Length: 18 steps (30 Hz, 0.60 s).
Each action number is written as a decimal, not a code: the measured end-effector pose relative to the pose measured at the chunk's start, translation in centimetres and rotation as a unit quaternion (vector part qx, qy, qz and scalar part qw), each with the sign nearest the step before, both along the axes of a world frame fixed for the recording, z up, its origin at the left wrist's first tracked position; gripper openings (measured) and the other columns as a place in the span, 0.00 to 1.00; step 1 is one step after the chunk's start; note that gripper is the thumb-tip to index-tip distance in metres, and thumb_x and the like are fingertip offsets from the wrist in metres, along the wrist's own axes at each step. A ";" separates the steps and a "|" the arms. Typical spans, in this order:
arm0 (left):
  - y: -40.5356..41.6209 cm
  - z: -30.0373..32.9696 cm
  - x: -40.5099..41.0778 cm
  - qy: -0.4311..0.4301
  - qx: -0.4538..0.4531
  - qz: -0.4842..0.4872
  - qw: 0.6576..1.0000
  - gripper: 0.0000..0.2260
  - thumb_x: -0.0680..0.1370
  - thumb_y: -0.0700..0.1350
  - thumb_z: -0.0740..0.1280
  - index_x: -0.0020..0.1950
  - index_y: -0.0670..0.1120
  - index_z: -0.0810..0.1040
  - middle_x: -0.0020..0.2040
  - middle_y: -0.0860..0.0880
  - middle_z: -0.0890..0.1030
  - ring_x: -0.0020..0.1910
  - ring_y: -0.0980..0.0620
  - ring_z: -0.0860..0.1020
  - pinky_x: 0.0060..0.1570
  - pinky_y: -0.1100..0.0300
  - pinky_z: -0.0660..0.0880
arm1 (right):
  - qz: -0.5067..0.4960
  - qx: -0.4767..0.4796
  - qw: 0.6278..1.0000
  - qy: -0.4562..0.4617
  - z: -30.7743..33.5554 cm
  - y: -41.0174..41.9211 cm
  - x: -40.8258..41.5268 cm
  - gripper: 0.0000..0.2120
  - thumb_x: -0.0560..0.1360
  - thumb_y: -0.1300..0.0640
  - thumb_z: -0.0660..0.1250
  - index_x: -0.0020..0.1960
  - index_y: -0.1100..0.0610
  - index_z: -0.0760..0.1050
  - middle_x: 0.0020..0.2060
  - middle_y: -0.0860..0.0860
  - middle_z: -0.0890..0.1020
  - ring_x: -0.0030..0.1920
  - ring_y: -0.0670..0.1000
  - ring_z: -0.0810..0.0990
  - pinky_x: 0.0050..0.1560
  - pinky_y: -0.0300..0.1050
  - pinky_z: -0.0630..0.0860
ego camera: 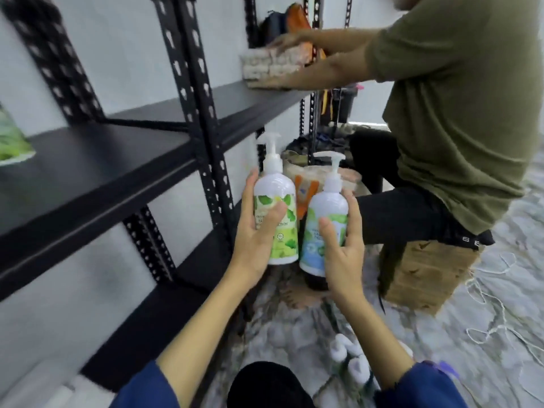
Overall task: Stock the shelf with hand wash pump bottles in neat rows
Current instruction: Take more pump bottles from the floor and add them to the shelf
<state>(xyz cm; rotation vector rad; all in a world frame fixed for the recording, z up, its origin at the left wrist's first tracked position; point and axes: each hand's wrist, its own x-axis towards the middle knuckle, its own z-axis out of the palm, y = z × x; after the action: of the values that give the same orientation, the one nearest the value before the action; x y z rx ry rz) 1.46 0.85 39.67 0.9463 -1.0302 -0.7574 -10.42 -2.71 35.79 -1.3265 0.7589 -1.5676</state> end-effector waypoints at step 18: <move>21.6 13.1 12.6 -0.149 -0.068 0.462 0.872 0.26 0.76 0.54 0.67 0.68 0.69 0.58 0.65 0.60 0.71 0.60 0.59 0.75 0.59 0.56 0.75 | 0.335 -0.109 0.934 -0.064 14.6 11.2 19.2 0.20 0.77 0.51 0.66 0.65 0.38 0.65 0.58 0.47 0.76 0.55 0.49 0.80 0.55 0.52 0.79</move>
<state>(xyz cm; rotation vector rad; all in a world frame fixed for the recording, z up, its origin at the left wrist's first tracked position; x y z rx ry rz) 14.01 22.44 52.76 1.2944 -0.7357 0.2682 8.79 8.51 50.39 -1.4249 0.0188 -1.1788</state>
